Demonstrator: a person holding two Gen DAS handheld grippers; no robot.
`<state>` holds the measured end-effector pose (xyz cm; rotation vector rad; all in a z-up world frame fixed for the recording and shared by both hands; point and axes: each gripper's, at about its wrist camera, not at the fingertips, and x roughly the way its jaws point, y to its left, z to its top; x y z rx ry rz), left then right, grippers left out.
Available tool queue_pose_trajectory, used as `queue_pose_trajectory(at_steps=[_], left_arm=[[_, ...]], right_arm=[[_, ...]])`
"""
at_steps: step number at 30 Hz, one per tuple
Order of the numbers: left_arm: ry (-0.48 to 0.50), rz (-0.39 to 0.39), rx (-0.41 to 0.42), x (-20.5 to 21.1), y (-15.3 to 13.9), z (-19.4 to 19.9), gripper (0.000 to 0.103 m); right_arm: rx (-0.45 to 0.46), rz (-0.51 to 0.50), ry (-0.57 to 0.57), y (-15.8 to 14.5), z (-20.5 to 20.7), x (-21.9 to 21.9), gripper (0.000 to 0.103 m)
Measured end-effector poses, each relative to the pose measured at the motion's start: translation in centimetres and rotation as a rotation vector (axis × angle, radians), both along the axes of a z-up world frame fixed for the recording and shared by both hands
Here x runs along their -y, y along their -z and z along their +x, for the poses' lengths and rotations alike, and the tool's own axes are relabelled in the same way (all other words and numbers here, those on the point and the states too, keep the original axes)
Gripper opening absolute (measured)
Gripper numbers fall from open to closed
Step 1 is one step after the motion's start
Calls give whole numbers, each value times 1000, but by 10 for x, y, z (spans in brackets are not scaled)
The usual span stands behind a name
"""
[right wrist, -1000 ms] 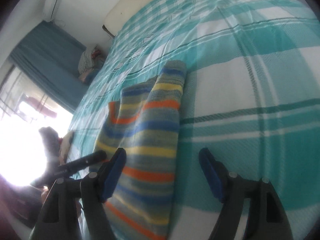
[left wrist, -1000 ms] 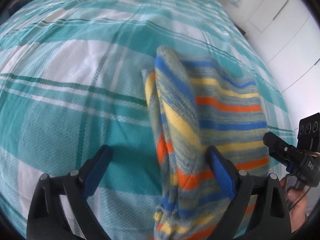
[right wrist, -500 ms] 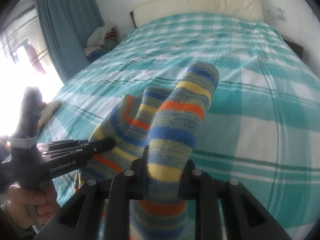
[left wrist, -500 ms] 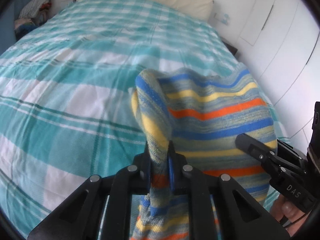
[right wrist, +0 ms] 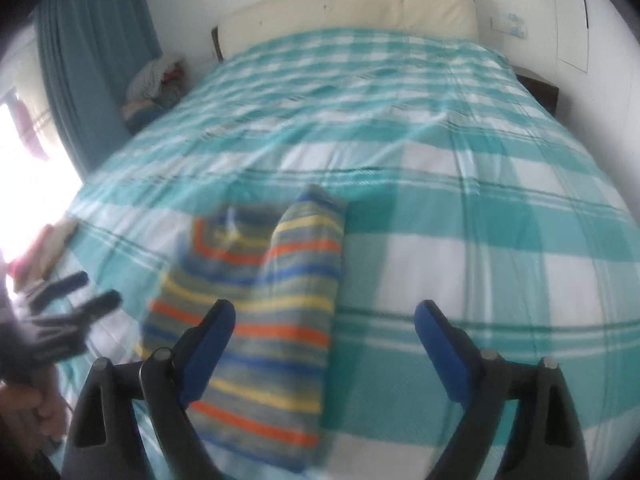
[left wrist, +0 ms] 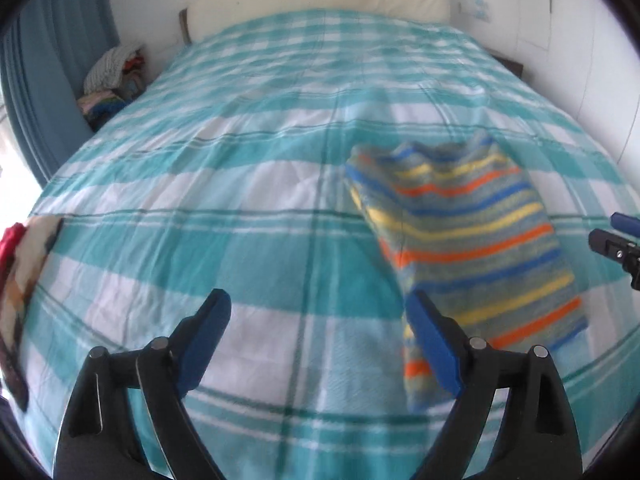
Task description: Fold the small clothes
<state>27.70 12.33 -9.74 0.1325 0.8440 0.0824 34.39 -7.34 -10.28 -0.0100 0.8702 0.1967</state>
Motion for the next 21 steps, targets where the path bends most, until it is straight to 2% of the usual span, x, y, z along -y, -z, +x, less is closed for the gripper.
queue_pose_trajectory(at_steps=[3, 5, 8, 10, 12, 14, 18, 21], left_arm=[[-5, 101, 66, 7, -4, -41, 101], [-10, 147, 100, 15, -12, -64, 101], [-62, 169, 163, 22, -28, -95, 103], [-82, 126, 183, 22, -38, -112, 102], [-73, 51, 152, 19, -45, -122, 102], [-82, 13, 116, 18, -50, -128, 102], [-95, 42, 108, 25, -63, -144, 103], [-88, 24, 111, 30, -71, -160, 103]], right_arm=[[-17, -108, 4, 13, -37, 9, 91], [-8, -122, -1, 12, -58, 15, 91], [31, -113, 5, -2, -93, 14, 91], [61, -117, 13, -18, -116, 7, 91], [87, -127, 20, -31, -137, -4, 92], [106, -138, 18, -44, -158, -15, 93], [123, -145, 23, -61, -193, -32, 93], [118, -131, 34, -70, -212, -37, 93]])
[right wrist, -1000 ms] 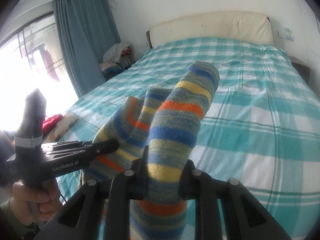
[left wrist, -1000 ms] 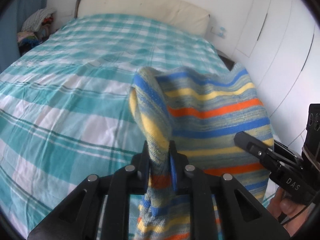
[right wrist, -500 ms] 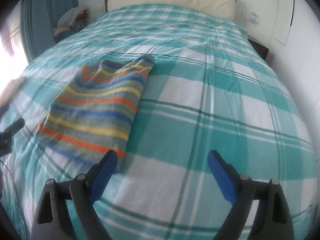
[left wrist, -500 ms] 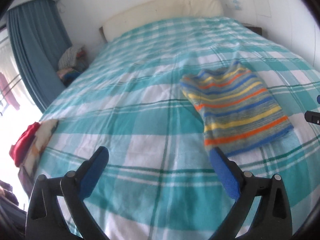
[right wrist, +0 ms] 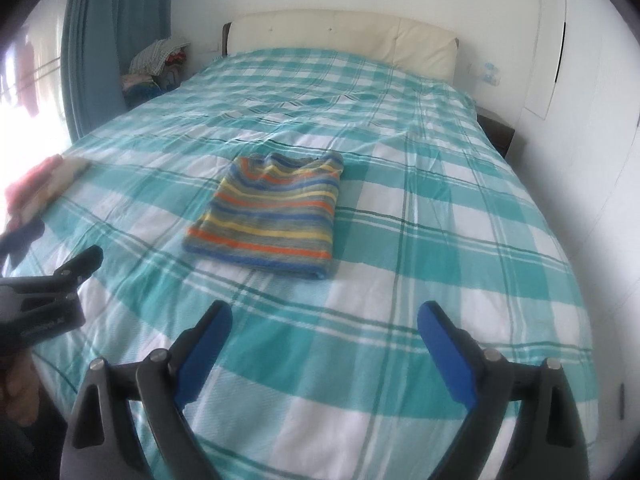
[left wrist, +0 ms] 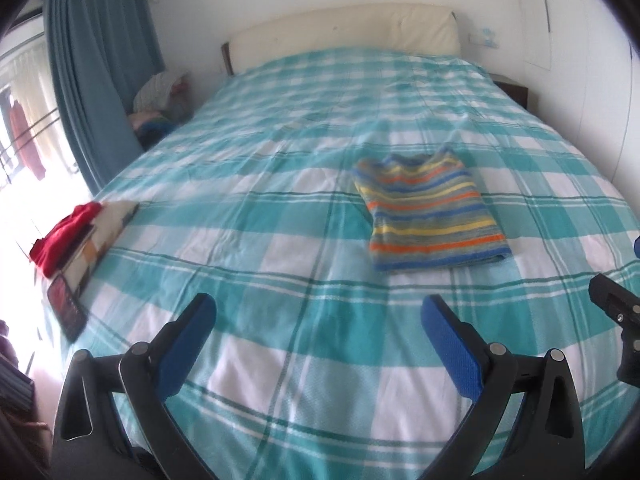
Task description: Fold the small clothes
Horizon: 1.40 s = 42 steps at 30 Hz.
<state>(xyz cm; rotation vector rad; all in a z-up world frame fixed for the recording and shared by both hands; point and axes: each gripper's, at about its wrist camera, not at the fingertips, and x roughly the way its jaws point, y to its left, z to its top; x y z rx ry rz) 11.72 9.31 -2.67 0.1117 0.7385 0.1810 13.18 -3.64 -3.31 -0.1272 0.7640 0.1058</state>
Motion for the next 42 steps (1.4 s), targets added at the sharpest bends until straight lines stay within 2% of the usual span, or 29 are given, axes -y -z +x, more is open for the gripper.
queue_pose_trajectory(at_steps=[5, 8, 11, 18, 25, 31, 42], left_arm=[[-1, -45, -20, -1, -9, -20, 102], [18, -94, -3, -3, -18, -36, 103], [4, -70, 22, 1, -27, -50, 103], [-21, -34, 22, 11, -39, -64, 103], [-22, -82, 13, 12, -50, -67, 103], [-52, -60, 39, 12, -57, -72, 103], [-35, -64, 54, 17, -64, -81, 103]], right_arm=[[9, 14, 8, -17, -24, -4, 93], [30, 21, 3, -30, -40, -3, 93], [55, 17, 6, -41, -53, -2, 100], [92, 21, -11, -57, -75, -5, 101], [88, 62, -11, -66, -78, 1, 102], [95, 70, -30, -76, -83, 1, 102], [108, 51, -67, -87, -94, -7, 102]])
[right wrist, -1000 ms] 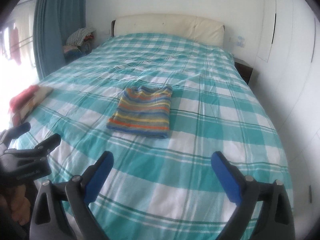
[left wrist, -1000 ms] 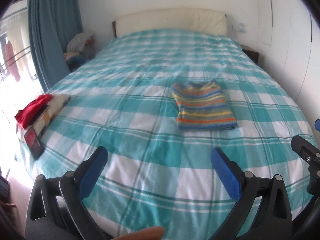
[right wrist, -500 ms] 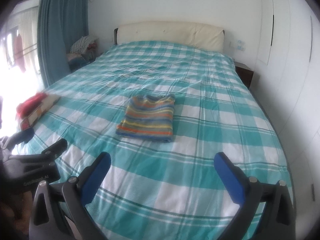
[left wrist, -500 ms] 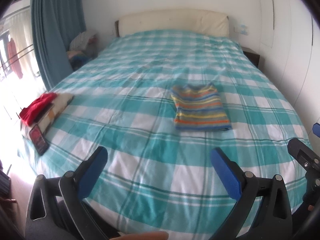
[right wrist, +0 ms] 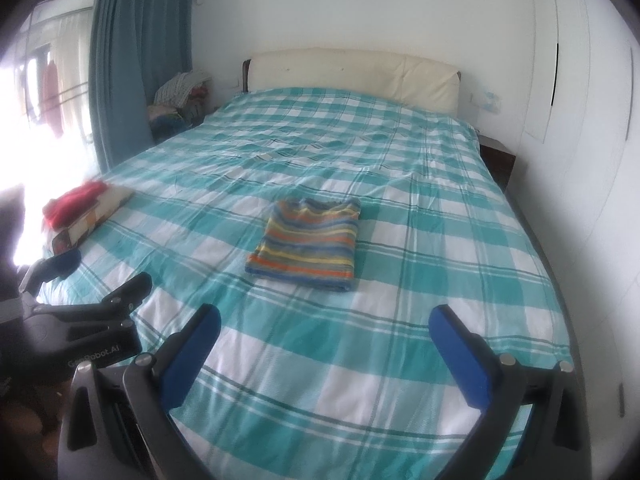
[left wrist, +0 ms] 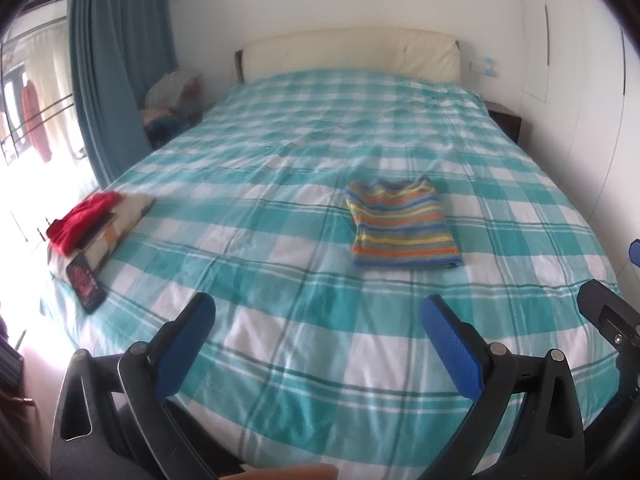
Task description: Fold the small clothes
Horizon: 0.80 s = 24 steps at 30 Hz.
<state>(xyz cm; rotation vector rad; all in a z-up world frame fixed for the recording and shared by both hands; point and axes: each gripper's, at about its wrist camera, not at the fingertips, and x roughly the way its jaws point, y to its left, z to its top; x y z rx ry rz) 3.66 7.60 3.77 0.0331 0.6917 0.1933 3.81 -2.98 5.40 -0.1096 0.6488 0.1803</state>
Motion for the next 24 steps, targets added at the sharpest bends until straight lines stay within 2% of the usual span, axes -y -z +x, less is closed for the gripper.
queue_pose_trajectory(at_steps=[6, 24], left_arm=[[-2, 26, 14, 2, -3, -1, 103], [-14, 26, -3, 1, -2, 3, 103]], right_arm=[[2, -14, 13, -1, 0, -2, 102], [-2, -3, 12, -3, -1, -2, 102]])
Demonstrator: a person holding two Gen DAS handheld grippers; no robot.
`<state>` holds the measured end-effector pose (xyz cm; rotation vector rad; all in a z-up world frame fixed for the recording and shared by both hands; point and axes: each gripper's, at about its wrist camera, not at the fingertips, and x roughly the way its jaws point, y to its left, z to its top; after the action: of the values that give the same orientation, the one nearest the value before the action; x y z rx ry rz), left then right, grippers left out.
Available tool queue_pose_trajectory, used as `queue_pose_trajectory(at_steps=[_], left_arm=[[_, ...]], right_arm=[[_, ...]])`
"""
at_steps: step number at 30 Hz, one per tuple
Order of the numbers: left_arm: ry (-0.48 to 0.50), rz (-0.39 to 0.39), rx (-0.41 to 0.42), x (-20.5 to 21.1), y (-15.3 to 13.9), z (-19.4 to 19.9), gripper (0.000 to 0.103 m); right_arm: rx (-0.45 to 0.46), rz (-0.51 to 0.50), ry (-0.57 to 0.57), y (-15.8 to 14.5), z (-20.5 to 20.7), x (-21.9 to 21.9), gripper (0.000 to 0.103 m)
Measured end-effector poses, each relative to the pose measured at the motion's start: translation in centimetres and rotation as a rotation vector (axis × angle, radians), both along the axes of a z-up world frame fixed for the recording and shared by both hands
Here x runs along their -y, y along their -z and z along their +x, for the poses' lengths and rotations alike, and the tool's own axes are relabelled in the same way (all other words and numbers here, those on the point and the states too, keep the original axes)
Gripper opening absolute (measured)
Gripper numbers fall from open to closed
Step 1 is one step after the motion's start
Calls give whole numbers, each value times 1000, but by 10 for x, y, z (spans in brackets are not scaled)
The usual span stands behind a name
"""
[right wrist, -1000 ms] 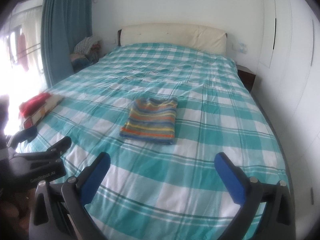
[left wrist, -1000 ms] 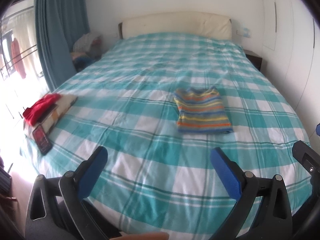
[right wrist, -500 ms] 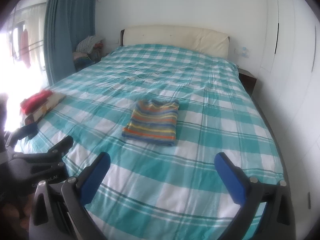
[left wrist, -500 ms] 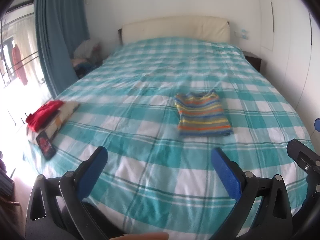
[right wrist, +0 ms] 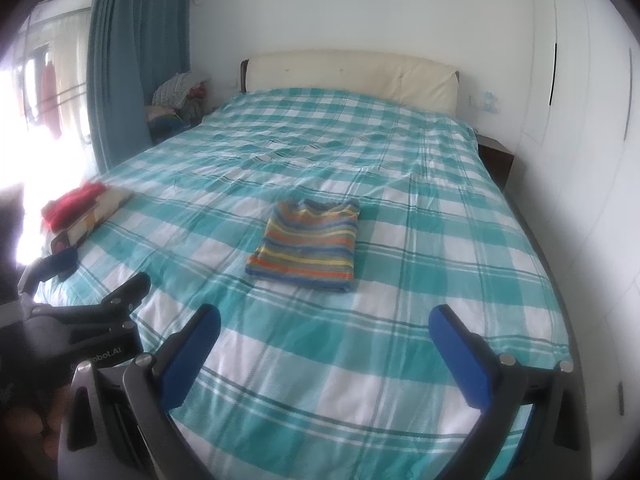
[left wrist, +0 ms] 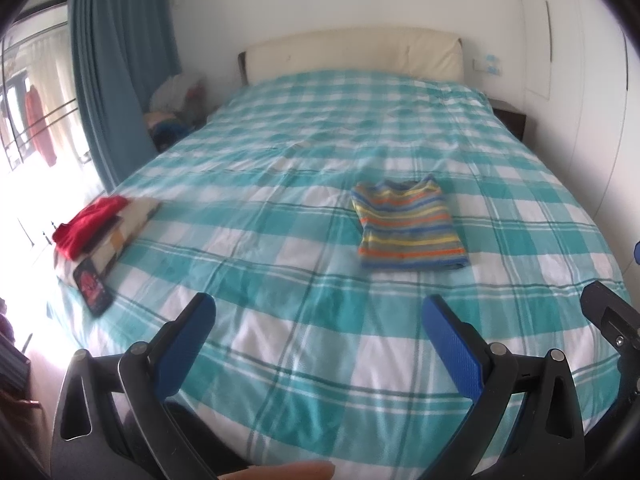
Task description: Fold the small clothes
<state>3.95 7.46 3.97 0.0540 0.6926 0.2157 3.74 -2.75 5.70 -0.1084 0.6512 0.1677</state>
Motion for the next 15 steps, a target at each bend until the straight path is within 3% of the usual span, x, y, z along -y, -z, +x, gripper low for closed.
queue_pose_trajectory(at_steps=[15], left_arm=[[13, -18, -6, 0, 0, 1, 103]], right_arm=[[4, 0, -7, 2, 0, -1, 102]])
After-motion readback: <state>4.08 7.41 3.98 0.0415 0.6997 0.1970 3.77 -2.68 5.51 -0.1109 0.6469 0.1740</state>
